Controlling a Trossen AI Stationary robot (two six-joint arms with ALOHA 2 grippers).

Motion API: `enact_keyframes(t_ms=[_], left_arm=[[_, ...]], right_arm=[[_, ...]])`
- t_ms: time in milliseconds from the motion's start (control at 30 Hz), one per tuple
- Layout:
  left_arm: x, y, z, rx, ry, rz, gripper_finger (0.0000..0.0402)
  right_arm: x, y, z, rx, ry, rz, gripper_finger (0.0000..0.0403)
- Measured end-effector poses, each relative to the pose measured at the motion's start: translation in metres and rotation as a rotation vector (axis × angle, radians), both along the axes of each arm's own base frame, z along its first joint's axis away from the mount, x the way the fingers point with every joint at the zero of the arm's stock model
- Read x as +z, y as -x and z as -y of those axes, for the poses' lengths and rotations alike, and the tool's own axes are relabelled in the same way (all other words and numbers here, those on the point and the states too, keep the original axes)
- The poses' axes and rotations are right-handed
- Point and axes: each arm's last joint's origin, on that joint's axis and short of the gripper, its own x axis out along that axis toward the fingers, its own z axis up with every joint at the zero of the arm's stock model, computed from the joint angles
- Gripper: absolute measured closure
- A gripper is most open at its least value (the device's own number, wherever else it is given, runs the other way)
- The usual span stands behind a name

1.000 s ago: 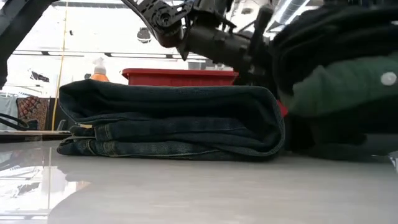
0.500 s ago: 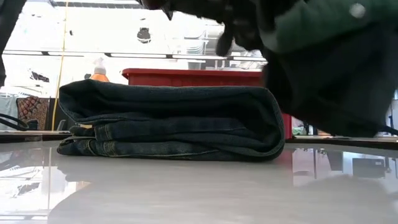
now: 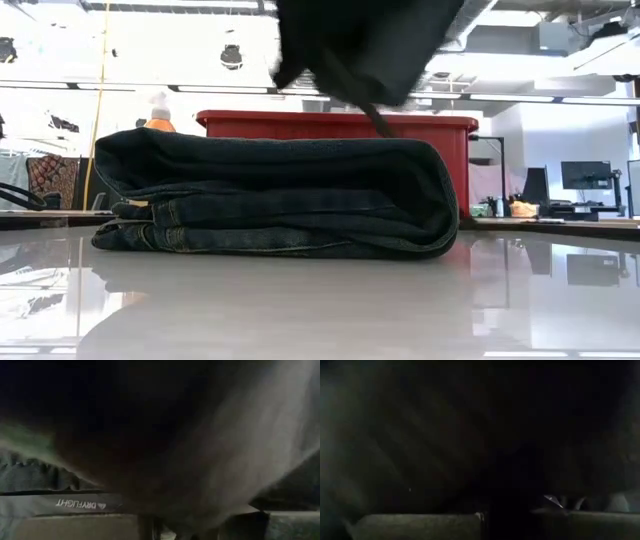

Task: Fold laundry
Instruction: Stack the folded clothes on top of the folded dark blue jeans

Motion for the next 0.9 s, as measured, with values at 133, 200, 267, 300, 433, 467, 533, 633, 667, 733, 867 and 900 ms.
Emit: enact_keyframes(t_ms=[133,200,267,300,433,467,533,633,667,733,867,900], left_arm=[[0.032,0.047,0.003,0.070,-0.012,0.071,0.0340],[0.044,0.070,0.006,0.118,-0.023,0.106,0.0340],[0.052,0.088,0.009,0.165,-0.032,0.123,0.0340],[0.053,0.094,0.011,0.181,-0.038,0.118,0.0340],[0.041,0.106,0.024,0.249,-0.053,-0.002,0.0340],[0.035,0.106,0.027,0.262,-0.049,-0.037,0.0340],[0.017,0.101,0.033,0.274,-0.035,-0.108,0.0340],[-0.015,0.088,0.043,0.262,-0.018,-0.180,0.0340],[-0.025,0.084,0.047,0.255,-0.015,-0.191,0.0340],[-0.044,0.080,0.055,0.240,0.007,-0.196,0.0340],[-0.088,0.072,0.073,0.193,0.098,-0.176,0.0340],[-0.101,0.070,0.076,0.191,0.114,-0.178,0.0340]], right_arm=[[0.029,-0.037,0.003,0.002,-0.032,0.204,0.0349],[0.042,-0.054,0.004,-0.003,-0.048,0.339,0.0349],[0.049,-0.069,0.004,-0.004,-0.067,0.434,0.0349],[0.047,-0.077,0.003,0.005,-0.076,0.438,0.0349],[0.024,-0.102,-0.003,0.029,-0.100,0.364,0.0349],[0.019,-0.105,-0.006,0.032,-0.094,0.343,0.0349],[0.010,-0.106,-0.010,0.043,-0.084,0.269,0.0349],[-0.007,-0.097,-0.019,0.048,-0.054,0.070,0.0349],[-0.013,-0.093,-0.024,0.034,-0.036,0.005,0.0349],[-0.024,-0.089,-0.037,0.019,-0.016,-0.061,0.0349],[-0.053,-0.086,-0.061,-0.003,-0.003,-0.042,0.0349],[-0.064,-0.084,-0.064,-0.014,-0.007,-0.045,0.0349]])
